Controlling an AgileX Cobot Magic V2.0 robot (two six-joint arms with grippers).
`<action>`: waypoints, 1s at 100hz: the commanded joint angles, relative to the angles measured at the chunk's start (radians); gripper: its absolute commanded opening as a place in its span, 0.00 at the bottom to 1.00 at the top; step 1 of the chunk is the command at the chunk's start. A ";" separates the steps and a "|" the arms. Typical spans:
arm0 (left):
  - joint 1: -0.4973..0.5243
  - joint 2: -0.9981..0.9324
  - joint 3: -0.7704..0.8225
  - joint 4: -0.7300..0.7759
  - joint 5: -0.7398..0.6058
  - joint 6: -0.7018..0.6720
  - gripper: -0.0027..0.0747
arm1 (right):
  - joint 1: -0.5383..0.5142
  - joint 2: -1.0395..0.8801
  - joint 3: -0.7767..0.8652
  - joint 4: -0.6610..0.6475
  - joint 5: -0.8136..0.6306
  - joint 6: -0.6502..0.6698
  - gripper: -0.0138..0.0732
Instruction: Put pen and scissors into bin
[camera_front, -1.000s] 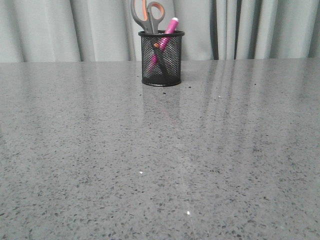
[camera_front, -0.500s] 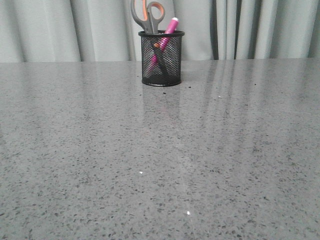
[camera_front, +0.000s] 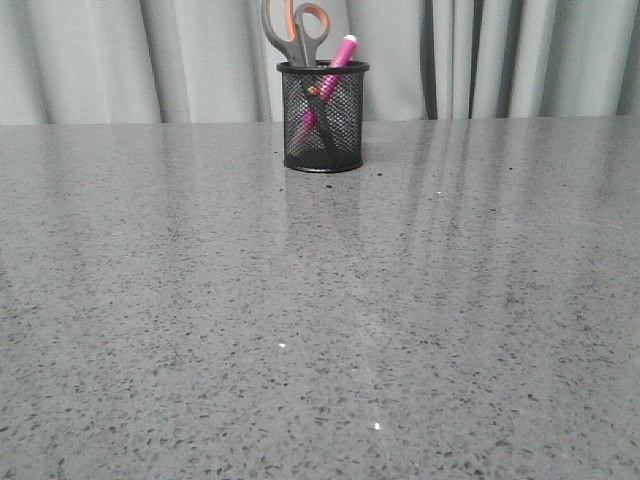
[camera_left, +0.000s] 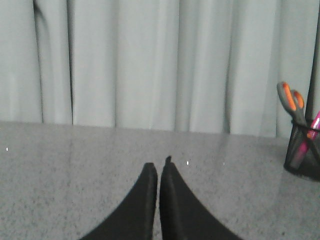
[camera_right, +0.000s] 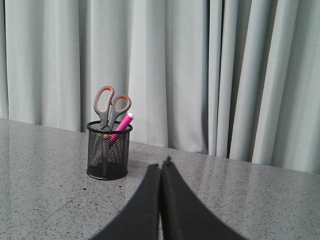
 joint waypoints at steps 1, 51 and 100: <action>-0.009 0.010 0.003 0.043 -0.036 -0.038 0.01 | -0.006 0.006 -0.026 -0.009 -0.073 -0.010 0.08; -0.009 -0.041 0.084 0.070 -0.006 -0.038 0.01 | -0.006 0.006 -0.026 -0.009 -0.073 -0.010 0.08; -0.009 -0.041 0.084 0.070 -0.006 -0.038 0.01 | -0.006 0.006 -0.026 -0.009 -0.073 -0.010 0.08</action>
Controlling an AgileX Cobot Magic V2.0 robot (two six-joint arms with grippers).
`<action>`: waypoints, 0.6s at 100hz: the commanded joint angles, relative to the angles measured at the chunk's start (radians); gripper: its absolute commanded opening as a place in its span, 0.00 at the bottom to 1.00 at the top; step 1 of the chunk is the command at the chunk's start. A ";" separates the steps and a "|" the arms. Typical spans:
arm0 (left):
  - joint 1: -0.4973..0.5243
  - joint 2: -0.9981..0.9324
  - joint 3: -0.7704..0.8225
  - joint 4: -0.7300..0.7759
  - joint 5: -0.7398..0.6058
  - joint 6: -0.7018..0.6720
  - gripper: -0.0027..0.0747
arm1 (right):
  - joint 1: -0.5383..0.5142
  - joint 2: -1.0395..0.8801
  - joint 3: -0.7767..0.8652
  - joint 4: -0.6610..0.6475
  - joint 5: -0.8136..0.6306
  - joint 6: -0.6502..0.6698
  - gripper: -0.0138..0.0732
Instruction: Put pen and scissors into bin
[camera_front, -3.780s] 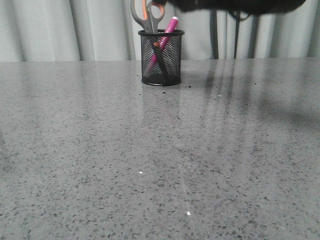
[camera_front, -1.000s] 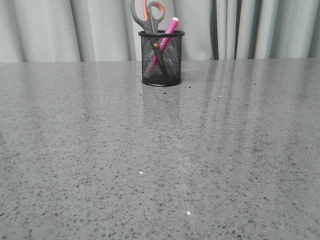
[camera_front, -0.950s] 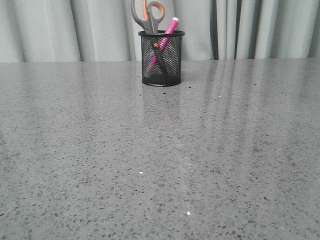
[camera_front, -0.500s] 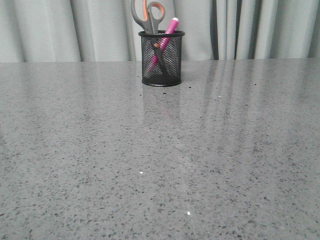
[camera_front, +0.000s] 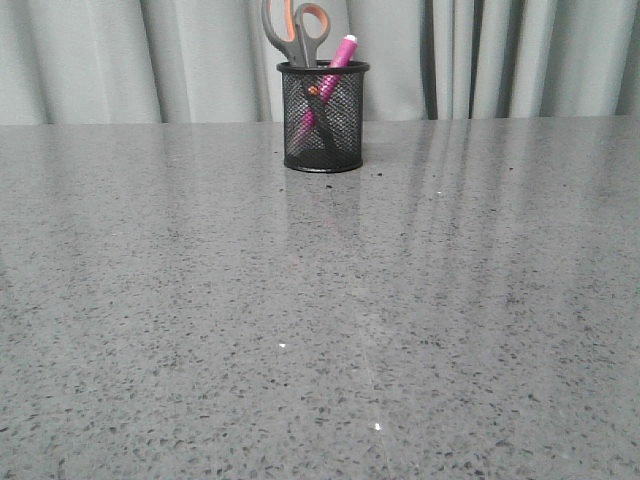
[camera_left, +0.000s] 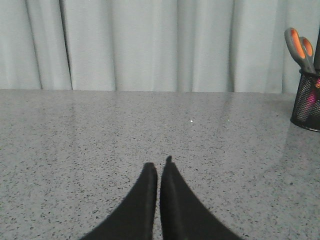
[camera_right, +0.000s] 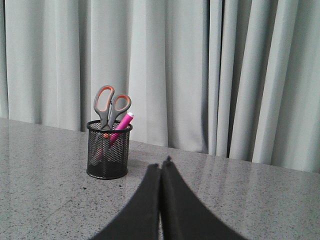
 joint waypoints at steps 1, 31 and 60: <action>-0.009 -0.032 0.045 -0.004 -0.073 -0.012 0.01 | -0.006 0.008 -0.026 -0.009 -0.076 -0.009 0.08; -0.009 -0.032 0.045 -0.004 -0.073 -0.012 0.01 | -0.011 0.008 -0.015 -0.006 -0.081 -0.013 0.08; -0.009 -0.032 0.045 -0.004 -0.073 -0.012 0.01 | -0.190 -0.016 0.013 0.055 0.108 -0.013 0.08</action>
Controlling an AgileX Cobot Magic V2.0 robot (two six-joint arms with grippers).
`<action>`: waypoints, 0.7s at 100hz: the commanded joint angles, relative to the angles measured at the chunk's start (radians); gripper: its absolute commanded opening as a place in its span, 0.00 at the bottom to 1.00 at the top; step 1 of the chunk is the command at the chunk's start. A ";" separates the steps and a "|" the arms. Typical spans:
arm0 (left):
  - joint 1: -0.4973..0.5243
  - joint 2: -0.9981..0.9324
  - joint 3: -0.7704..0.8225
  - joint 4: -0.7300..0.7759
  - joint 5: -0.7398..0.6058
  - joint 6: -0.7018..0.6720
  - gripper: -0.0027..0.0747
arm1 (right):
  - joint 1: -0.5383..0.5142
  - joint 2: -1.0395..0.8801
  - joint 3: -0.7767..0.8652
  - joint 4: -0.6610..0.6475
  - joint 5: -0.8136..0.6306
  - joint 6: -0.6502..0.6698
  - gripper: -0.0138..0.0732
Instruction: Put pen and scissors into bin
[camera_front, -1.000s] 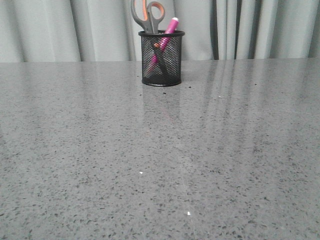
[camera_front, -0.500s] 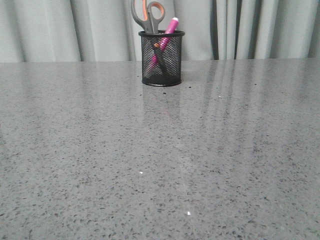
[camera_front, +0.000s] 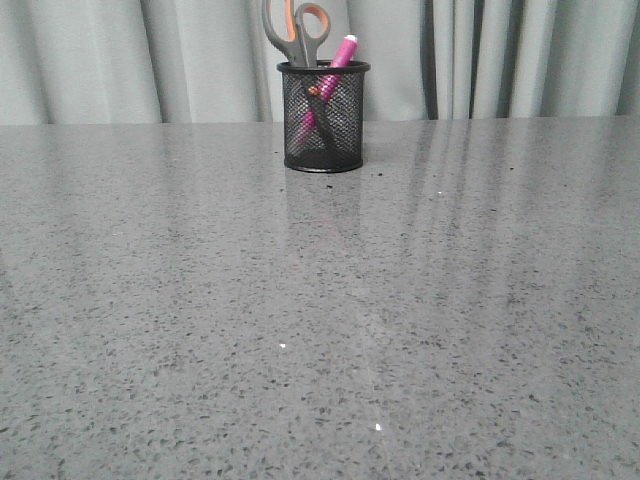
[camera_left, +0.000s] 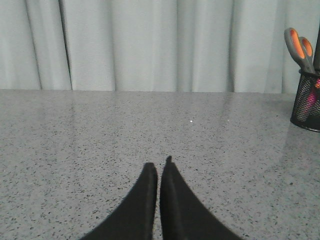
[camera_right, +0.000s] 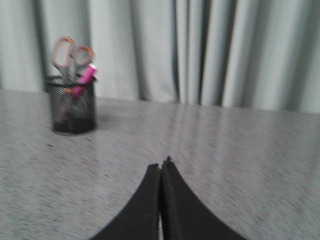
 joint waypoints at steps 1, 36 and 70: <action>-0.009 -0.032 0.045 -0.004 -0.073 -0.012 0.01 | -0.050 -0.009 -0.010 -0.007 -0.048 -0.010 0.08; -0.009 -0.032 0.045 -0.004 -0.073 -0.012 0.01 | -0.078 -0.185 0.068 -0.082 0.146 -0.010 0.08; -0.009 -0.032 0.045 -0.004 -0.073 -0.012 0.01 | -0.078 -0.185 0.066 -0.084 0.152 -0.010 0.08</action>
